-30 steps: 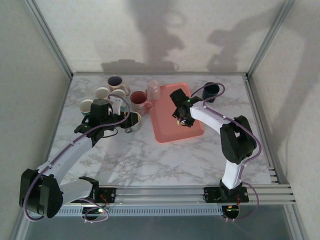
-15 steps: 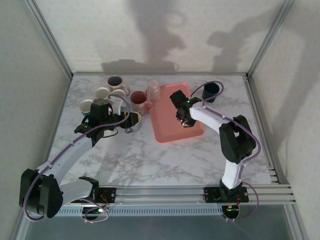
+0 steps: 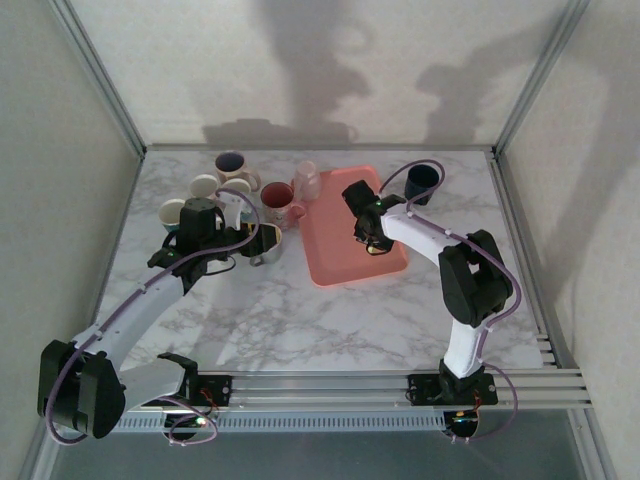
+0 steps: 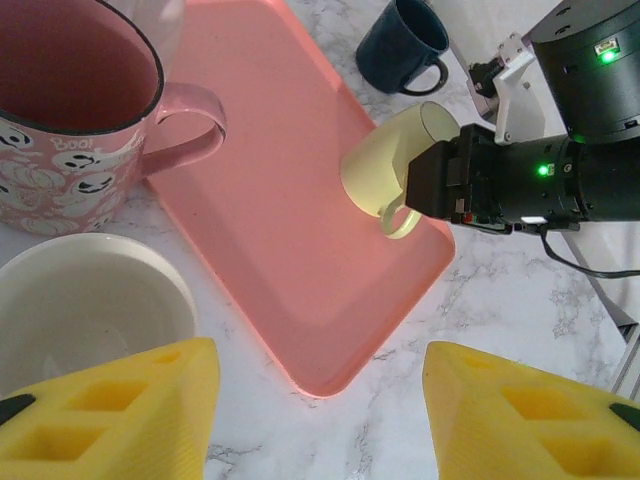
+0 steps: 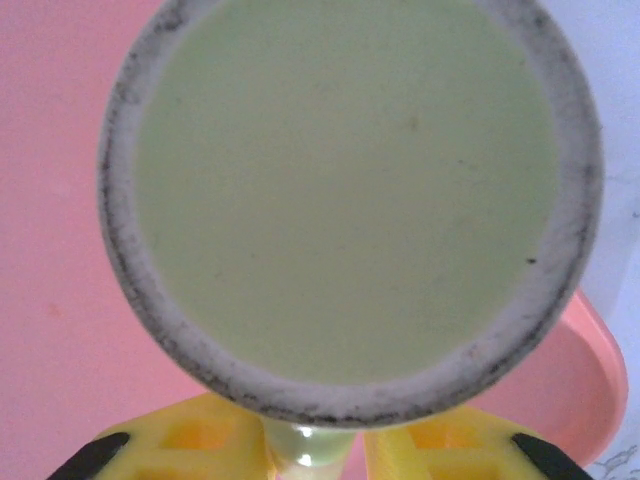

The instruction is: Turn the mug right side up

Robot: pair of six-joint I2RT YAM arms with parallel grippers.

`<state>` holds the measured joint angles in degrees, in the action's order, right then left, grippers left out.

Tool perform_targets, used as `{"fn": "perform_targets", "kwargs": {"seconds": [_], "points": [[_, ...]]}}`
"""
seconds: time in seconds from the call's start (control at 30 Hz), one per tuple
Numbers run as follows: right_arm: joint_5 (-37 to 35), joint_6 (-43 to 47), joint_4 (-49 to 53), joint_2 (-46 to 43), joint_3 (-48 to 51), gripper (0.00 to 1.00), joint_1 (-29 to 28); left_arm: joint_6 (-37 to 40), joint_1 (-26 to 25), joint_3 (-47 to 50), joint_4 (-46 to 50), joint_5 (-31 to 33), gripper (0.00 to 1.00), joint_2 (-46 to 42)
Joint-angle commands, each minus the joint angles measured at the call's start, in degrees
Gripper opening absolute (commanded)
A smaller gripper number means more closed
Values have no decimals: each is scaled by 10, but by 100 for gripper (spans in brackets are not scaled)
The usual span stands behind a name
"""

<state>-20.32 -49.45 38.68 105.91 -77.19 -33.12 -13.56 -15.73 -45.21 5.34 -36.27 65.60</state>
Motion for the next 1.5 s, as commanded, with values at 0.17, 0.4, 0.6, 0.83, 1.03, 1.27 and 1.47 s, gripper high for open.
{"fn": "perform_targets", "kwargs": {"seconds": [0.17, 0.4, 0.6, 0.83, 1.03, 1.27, 1.47], "points": [[-15, 13, -35, -10, 34, 18, 8, -3, -2, 5, -12, -7, 56, -5], [-15, 27, -70, -41, 62, 2, 9, -10, -2, 5, -10, -6, 56, -4], [31, 42, -117, -101, 90, 0, 11, -65, -3, 22, -34, -10, 56, -22], [110, 57, -181, -191, 117, 0, 15, -203, -5, 77, -134, -28, 59, -41], [201, 55, -240, -254, 123, 0, 26, -320, -12, 110, -225, -28, 60, -52], [314, 51, -329, -293, 112, 0, 28, -432, -32, 137, -351, -18, 61, -68], [371, 27, -397, -314, 110, 0, 28, -471, -51, 137, -396, 2, 63, -77]]}}
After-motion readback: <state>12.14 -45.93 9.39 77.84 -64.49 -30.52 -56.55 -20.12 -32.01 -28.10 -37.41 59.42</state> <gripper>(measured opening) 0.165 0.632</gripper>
